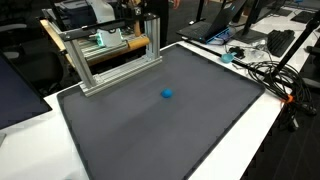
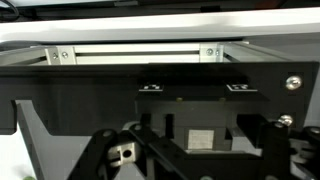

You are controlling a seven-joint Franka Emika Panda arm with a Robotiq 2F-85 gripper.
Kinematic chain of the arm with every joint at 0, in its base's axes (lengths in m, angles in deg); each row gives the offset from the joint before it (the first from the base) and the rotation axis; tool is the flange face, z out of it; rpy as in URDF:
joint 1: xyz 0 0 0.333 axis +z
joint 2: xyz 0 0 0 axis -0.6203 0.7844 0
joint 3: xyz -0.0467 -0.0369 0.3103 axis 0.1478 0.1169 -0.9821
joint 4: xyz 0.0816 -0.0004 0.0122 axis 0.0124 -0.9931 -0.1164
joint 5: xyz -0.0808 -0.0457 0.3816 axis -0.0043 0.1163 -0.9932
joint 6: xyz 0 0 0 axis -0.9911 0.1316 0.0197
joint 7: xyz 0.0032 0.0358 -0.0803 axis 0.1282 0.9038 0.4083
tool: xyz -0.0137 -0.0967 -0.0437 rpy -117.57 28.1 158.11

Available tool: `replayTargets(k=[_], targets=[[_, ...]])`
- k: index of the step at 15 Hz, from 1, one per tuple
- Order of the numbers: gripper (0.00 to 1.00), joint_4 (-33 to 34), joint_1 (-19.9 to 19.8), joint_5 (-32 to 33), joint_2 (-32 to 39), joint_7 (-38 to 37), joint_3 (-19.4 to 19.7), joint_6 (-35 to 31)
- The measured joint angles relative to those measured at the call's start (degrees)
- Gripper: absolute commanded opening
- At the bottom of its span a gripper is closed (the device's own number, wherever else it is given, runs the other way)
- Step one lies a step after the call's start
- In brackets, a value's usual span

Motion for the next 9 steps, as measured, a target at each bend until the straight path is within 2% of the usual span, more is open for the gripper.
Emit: replayTargets(k=[4, 5, 6, 9], targets=[[0.68, 0.0, 0.0, 0.0, 0.0, 0.0, 0.0, 0.0], [0.63, 0.0, 0.0, 0.0, 0.0, 0.0, 0.1, 0.0], [0.64, 0.0, 0.0, 0.0, 0.0, 0.0, 0.1, 0.0], [0.45, 0.0, 0.0, 0.0, 0.0, 0.0, 0.1, 0.0]])
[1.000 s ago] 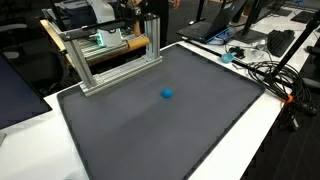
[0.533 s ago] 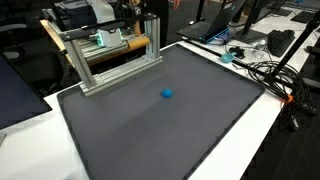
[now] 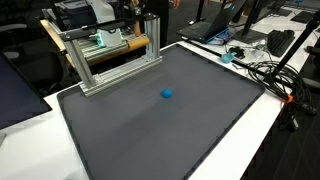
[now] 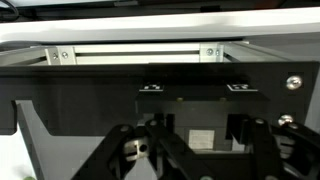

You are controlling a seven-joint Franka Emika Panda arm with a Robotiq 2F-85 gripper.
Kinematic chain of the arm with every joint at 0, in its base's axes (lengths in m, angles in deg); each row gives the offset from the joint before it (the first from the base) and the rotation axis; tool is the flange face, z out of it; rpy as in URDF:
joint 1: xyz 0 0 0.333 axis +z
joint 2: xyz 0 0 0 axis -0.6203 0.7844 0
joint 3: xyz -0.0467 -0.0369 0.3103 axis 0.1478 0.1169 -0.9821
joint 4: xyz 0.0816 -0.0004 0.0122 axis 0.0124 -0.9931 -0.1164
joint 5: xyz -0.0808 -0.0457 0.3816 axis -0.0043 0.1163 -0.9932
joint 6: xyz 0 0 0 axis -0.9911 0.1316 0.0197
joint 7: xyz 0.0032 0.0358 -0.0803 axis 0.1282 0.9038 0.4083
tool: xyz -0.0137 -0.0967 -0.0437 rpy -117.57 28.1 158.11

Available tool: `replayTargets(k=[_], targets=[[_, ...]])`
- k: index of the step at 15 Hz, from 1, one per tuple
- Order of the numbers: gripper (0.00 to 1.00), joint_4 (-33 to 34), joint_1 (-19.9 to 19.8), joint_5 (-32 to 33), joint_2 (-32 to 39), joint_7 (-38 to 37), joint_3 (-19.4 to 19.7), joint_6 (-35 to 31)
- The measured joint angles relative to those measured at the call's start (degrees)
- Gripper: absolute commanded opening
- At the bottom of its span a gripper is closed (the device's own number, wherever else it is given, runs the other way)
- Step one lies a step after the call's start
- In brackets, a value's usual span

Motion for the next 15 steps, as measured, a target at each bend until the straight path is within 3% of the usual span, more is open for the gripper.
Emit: replayTargets(k=[1, 2, 10, 15], targets=[[0.38, 0.0, 0.0, 0.0, 0.0, 0.0, 0.0, 0.0], [0.23, 0.0, 0.0, 0.0, 0.0, 0.0, 0.0, 0.0], [0.22, -0.1, 0.0, -0.3, 0.0, 0.0, 0.1, -1.0], [0.22, -0.5, 0.4, -1.6, 1.2, -0.8, -0.1, -8.9]])
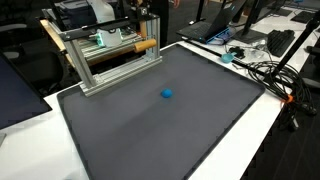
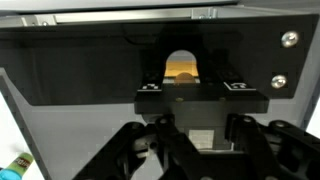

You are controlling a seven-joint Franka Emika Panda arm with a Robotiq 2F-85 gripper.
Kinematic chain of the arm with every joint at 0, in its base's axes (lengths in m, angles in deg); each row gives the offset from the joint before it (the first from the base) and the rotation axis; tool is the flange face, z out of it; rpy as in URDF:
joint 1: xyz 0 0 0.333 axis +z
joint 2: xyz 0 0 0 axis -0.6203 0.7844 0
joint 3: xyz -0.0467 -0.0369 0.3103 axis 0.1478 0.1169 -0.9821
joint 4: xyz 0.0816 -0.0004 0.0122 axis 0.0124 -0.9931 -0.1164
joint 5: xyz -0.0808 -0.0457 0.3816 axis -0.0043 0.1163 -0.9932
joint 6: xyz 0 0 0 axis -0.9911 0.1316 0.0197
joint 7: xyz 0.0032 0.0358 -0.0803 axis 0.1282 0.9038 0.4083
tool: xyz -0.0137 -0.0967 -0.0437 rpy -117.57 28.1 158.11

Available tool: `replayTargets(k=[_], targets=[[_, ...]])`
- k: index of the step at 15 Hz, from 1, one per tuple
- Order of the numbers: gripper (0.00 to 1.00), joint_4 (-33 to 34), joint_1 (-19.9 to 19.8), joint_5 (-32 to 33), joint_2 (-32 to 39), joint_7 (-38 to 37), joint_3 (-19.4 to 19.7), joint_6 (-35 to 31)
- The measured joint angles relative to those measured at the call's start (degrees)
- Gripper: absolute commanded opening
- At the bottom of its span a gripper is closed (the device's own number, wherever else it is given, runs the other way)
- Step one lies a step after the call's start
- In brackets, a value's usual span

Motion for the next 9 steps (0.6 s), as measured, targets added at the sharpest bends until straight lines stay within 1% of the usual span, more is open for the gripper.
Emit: replayTargets(k=[4, 6, 9], targets=[[0.22, 1.8, 0.0, 0.5, 3.6, -1.8, -2.1, -6.7], [0.22, 4.8, 0.0, 0.9, 6.9, -2.8, -3.3, -7.7], [0.22, 11.6, -0.1, 2.5, 13.8, -4.7, -4.5, -7.6]])
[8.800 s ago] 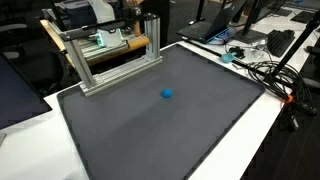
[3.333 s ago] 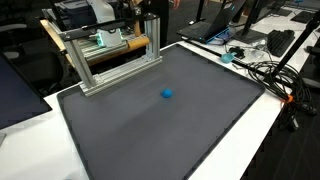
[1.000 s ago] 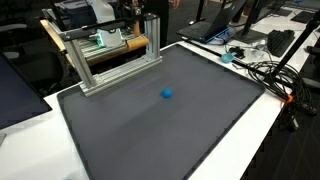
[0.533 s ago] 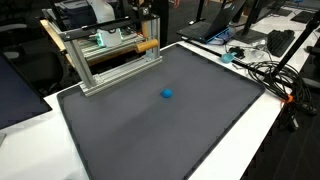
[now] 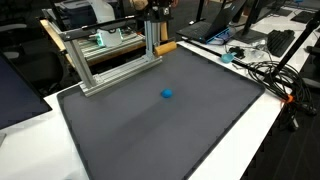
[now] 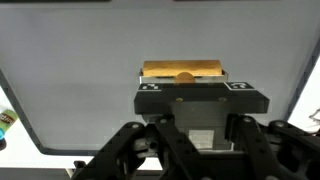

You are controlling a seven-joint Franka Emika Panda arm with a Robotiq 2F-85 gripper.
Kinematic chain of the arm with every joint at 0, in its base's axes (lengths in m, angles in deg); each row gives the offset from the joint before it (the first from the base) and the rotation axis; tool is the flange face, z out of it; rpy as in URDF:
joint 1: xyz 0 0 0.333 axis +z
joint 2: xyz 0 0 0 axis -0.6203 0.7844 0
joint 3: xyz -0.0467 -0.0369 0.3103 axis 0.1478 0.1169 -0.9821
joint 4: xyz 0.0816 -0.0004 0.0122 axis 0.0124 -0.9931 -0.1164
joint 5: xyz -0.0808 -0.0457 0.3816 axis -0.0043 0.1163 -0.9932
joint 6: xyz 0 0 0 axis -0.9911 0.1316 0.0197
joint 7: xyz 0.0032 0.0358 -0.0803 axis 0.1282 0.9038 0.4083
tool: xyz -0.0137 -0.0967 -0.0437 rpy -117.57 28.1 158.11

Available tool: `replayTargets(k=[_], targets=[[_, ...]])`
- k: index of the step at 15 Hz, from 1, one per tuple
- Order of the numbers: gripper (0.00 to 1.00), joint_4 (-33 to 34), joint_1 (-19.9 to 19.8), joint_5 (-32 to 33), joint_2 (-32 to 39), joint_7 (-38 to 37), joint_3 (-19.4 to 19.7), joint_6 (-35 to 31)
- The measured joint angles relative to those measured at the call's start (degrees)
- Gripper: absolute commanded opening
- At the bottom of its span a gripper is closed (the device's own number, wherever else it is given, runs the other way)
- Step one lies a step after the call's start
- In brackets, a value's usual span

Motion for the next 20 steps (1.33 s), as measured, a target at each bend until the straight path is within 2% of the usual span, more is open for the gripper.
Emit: replayTargets(k=[4, 5, 8, 11, 12, 16, 20], targets=[[0.22, 10.8, -1.4, 3.3, 10.7, -2.8, 0.8, 1.0], [0.47, 13.5, -1.7, 3.6, 13.2, -3.1, 1.6, 1.5], [0.47, 19.8, -2.0, 3.6, 18.8, -3.1, 3.9, 3.1], [0.47, 21.2, -2.0, 3.6, 20.1, -3.1, 4.0, 3.7], [0.22, 21.2, -2.0, 3.6, 20.0, -3.1, 4.0, 3.8], [0.22, 20.9, -1.8, 3.5, 21.0, -3.1, 4.6, 2.7], [0.22, 20.3, -1.8, 3.4, 24.7, -3.1, 6.0, -2.4]])
